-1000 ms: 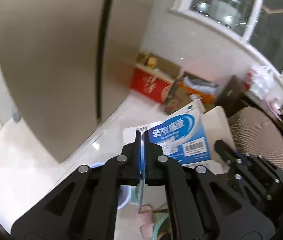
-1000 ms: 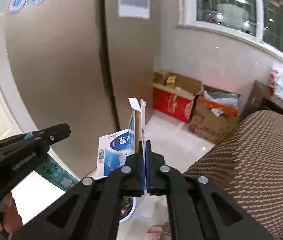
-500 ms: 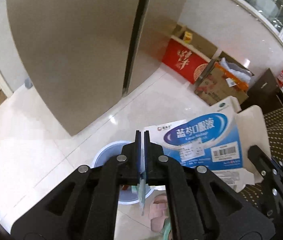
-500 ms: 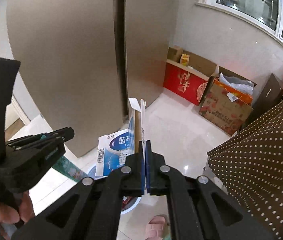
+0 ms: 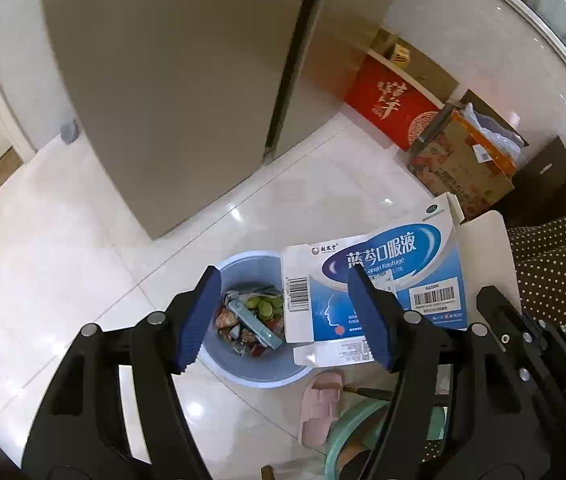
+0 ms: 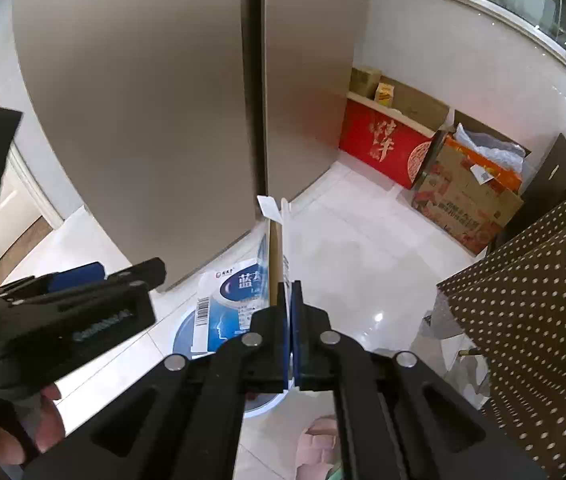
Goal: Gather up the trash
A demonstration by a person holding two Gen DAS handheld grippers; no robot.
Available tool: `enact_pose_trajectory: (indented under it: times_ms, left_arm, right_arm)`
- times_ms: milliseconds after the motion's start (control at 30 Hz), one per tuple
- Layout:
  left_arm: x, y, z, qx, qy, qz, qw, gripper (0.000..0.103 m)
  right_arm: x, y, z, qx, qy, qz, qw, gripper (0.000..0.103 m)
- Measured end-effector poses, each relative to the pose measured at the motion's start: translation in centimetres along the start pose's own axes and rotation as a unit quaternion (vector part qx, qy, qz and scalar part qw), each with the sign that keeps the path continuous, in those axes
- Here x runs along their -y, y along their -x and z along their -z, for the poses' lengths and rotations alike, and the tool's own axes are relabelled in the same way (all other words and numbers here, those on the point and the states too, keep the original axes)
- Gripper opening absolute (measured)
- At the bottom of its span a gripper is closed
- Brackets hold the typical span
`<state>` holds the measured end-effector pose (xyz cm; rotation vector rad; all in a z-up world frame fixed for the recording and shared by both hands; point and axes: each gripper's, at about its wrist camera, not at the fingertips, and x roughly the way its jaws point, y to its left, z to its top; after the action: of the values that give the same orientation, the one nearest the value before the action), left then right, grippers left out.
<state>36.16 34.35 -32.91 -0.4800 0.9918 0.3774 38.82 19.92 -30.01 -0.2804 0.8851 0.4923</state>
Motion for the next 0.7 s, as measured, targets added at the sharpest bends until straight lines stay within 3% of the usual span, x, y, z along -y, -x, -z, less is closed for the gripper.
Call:
enact_pose_trajectory:
  times_ms: [233,367,433,533,633,700]
  left_arm:
    - [-1.6,-0.5,1.2,-0.009,0.016,-0.018,0.9997,0.065]
    - [-2.5,-0.2,1.5,-0.007,0.032,-0.027,0.9991,0.070]
    - [-2.6,0.2,1.8,-0.012,0.034,-0.025,0.9991,0.070]
    - [-2.1,1.1,2.3,-0.011,0.024,-0.027,0.9993,0.071]
    - [-0.9,3.0,3.0,-0.002,-0.004,-0.024,0.9997,0.072]
    - [0.2,4.5,3.5,0.002,-0.025,-0.011,0.9996,0.072]
  right_arm:
    - [-1.5,-1.5,0.6,-0.012,0.004,-0.015,1.000,0.004]
    - [-1.7,-2.1,0.4,-0.012,0.002,-0.030,0.999,0.029]
    - [-1.3,-1.8,0.5,-0.012,0.002,-0.026,1.000,0.030]
    - [-0.8,-1.1,0.6,-0.015,-0.009,-0.030,0.999,0.040]
    - [0.2,1.4,0.9,-0.006,-0.009,-0.025,1.000,0.045]
    - [0.8,3.1,1.0,0.002,-0.009,-0.023,1.000,0.053]
